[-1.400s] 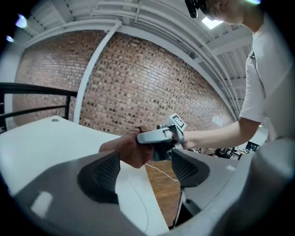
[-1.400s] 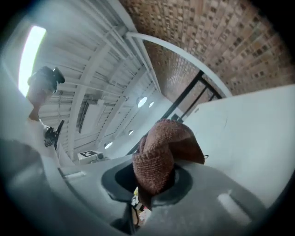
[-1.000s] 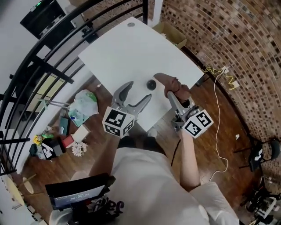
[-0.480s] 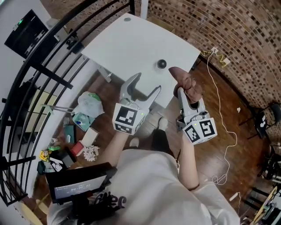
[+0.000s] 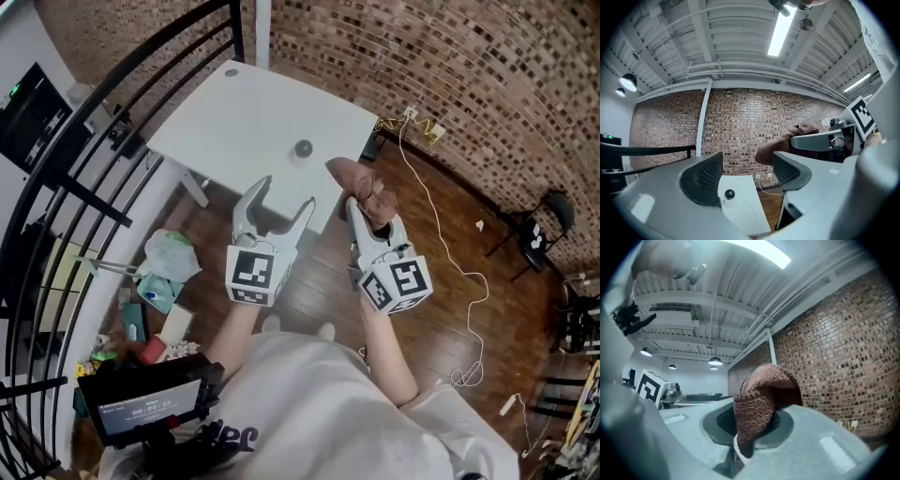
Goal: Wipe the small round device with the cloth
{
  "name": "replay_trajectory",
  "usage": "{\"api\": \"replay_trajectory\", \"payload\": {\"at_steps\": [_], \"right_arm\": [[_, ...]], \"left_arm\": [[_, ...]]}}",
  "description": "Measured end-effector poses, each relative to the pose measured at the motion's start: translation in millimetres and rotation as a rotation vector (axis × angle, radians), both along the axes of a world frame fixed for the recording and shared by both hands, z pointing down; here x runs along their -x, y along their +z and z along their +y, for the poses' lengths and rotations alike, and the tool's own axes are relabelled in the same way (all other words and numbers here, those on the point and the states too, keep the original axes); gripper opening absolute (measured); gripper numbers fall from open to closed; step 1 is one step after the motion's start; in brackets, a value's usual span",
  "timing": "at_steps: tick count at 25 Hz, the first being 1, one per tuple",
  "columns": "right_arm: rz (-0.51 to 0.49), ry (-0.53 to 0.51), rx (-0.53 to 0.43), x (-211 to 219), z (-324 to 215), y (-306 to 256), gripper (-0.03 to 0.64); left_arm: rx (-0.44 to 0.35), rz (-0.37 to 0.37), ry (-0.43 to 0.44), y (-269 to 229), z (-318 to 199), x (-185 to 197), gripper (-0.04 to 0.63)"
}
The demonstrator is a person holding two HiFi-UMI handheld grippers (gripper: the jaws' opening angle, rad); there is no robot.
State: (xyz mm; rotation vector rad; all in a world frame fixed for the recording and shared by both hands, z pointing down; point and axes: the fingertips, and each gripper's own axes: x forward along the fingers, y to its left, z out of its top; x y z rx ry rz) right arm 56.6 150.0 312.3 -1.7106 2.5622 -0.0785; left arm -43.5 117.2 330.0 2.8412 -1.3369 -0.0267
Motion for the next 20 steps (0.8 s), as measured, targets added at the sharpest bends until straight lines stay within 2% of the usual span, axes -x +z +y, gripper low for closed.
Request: {"api": "replay_trajectory", "payload": {"at_steps": [4, 13, 20], "right_arm": [[0.016, 0.042, -0.028, -27, 2, -17, 0.028], [-0.044, 0.098, -0.015, -110, 30, 2, 0.028], [-0.041, 0.150, -0.039, -191, 49, -5, 0.028]], "left_arm": [[-0.043, -0.001, -0.009, -18, -3, -23, 0.334], [-0.031, -0.034, 0.014, -14, 24, -96, 0.321], [-0.025, 0.015, 0.050, -25, 29, -173, 0.318]]}}
